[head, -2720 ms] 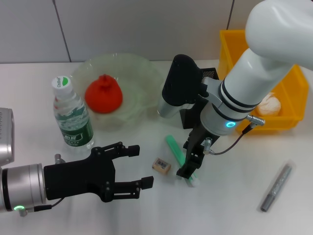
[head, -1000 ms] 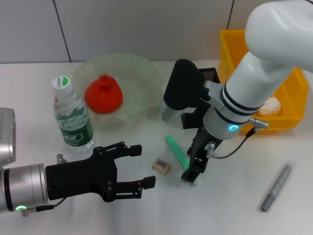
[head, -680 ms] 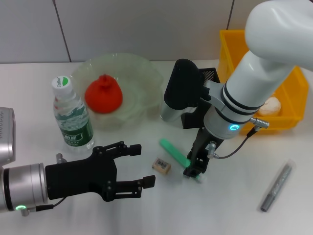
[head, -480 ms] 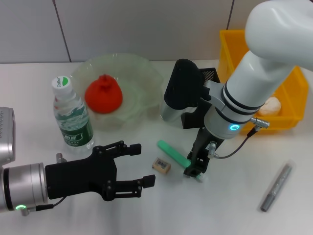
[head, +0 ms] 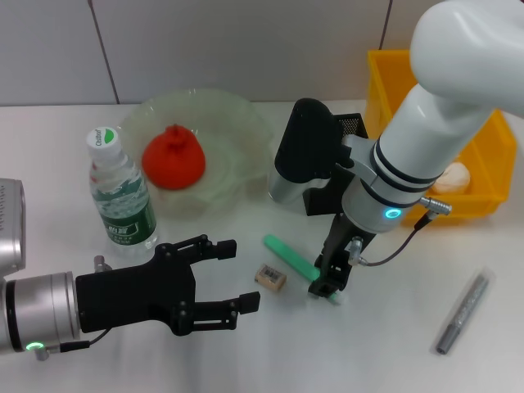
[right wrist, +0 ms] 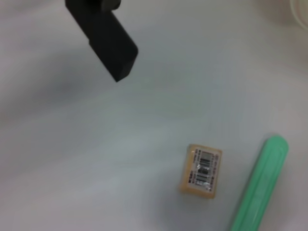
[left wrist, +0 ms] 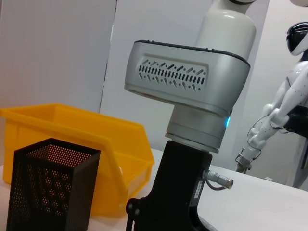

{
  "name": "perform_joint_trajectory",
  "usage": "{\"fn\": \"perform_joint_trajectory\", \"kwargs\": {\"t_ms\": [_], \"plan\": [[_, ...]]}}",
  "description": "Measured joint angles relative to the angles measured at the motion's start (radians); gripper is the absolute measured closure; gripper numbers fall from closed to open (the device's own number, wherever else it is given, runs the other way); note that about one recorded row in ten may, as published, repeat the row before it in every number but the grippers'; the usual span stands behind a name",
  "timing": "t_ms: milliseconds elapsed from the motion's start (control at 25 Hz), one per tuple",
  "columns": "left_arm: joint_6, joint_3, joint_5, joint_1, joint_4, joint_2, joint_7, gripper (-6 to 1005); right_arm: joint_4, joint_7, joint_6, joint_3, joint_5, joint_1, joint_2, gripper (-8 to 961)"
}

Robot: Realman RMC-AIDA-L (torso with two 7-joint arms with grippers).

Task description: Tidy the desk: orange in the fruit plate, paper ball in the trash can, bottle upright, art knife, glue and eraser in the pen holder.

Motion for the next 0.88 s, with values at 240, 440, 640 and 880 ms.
{"fn": "perform_joint_trajectory", "kwargs": {"t_ms": [240, 440, 640, 880], "plan": [[0.000, 0.000, 0.000, 0.000, 0.000, 0.000, 0.004, 123, 0.001, 0.000, -0.018, 0.000, 0.000, 0.007, 0.000, 539], [0.001, -0.001, -0.002, -0.001, 0.003, 0.000, 0.003, 123, -0.004, 0.000, -0.032, 0.000, -0.020, 0.010, 0.000, 539], [0.007, -0.007, -0.004, -0.005, 0.005, 0.000, 0.003, 123, -0.005, 0.000, -0.054, 0.000, -0.037, 0.010, 0.002, 540], [0.008, -0.014, -0.005, -0.007, 0.003, 0.000, 0.007, 124, -0.003, 0.000, -0.057, 0.002, -0.038, 0.010, 0.000, 539]]}}
